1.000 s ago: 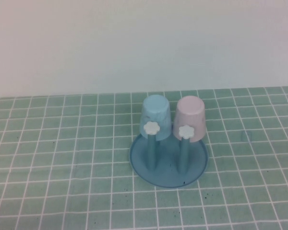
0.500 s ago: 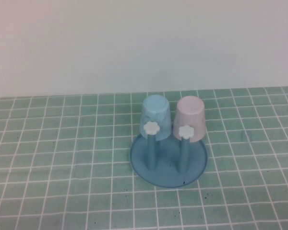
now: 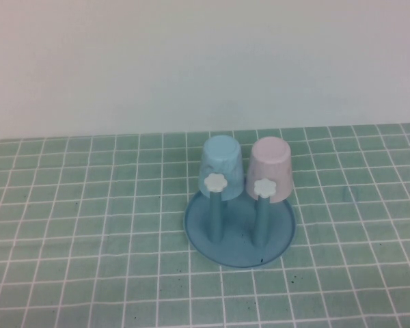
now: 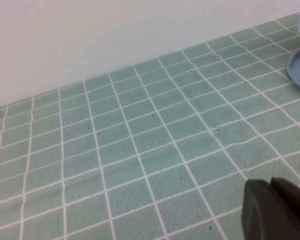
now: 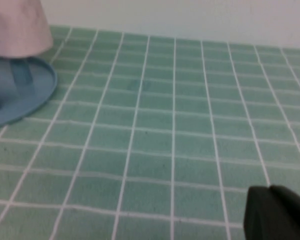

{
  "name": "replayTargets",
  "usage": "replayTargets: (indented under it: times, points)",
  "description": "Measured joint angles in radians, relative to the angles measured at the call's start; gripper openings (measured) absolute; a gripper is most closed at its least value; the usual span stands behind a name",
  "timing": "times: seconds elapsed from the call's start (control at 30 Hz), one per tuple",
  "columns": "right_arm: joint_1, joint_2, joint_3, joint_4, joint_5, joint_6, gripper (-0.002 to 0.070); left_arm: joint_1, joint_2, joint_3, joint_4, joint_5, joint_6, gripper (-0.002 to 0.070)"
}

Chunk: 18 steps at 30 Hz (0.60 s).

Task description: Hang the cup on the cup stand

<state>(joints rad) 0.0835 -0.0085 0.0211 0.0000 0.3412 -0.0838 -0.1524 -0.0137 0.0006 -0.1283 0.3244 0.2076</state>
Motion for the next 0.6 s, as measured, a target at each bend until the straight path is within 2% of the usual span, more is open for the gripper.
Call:
replayTargets:
  times: [0.6]
  points:
    - [0.000,0.000,0.002,-0.015,0.031,0.004,-0.0001,0.000,0.000,0.000,0.000,-0.004,0.000,-0.0001]
